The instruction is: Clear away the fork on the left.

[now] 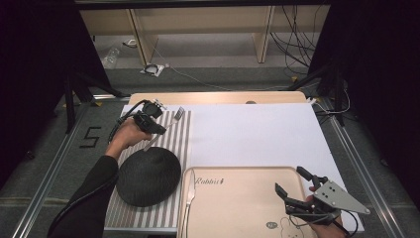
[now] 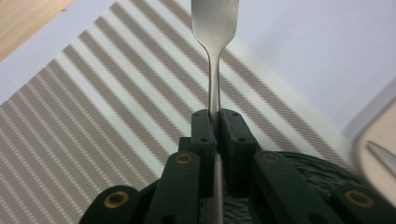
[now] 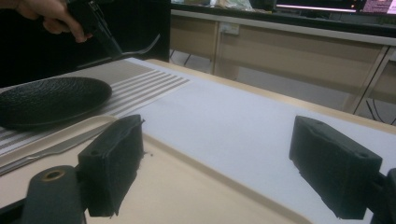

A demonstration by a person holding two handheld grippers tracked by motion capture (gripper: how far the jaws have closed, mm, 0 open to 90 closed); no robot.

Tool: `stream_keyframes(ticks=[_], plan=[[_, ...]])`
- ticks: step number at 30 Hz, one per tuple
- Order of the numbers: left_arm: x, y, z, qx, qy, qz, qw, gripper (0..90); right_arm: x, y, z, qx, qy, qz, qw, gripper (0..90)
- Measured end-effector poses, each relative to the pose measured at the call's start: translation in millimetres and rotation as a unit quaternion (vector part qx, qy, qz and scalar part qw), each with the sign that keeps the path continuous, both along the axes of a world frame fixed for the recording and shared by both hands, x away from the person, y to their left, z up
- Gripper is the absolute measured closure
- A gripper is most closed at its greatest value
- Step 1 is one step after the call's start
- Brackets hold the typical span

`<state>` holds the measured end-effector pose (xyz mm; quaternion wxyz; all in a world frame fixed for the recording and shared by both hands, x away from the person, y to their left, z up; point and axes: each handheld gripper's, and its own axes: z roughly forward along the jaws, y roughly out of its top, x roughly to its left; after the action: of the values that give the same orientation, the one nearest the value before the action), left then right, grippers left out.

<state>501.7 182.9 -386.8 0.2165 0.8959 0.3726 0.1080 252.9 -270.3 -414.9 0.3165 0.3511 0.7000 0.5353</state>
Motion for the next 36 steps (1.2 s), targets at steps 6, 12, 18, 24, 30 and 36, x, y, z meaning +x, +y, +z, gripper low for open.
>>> stream_keyframes(ticks=[6, 12, 18, 24, 30, 36], plan=[[-18.6, -10.9, 1.3, -0.011, -0.003, -0.017, 0.9998, 83.9, -0.3, 0.2, 0.1, 0.0, -0.001, 0.001, 1.0, 18.3], [-38.5, -25.5, 8.7, -0.022, -0.014, -0.041, 0.9988, 83.9, -0.1, 0.4, 0.1, -0.001, 0.0, 0.001, 1.0, 18.3], [-57.9, -38.0, 7.7, -0.027, -0.019, -0.057, 0.9978, 83.9, -0.7, 0.1, 0.4, 0.0, -0.001, 0.001, 1.0, 18.3], [-68.2, -45.3, 2.9, -0.03, -0.015, -0.065, 0.9973, 83.9, -0.8, 0.5, 0.5, 0.0, -0.001, 0.001, 1.0, 18.3], [-76.7, -51.2, 5.8, -0.03, -0.019, -0.07, 0.9969, 83.9, -0.8, 0.5, 0.7, 0.0, -0.001, 0.001, 1.0, 18.3], [-87.9, -60.9, 1.2, -0.03, -0.011, -0.077, 0.9965, 83.9, -1.8, 0.1, 1.5, -0.001, -0.003, 0.002, 1.0, 18.3]])
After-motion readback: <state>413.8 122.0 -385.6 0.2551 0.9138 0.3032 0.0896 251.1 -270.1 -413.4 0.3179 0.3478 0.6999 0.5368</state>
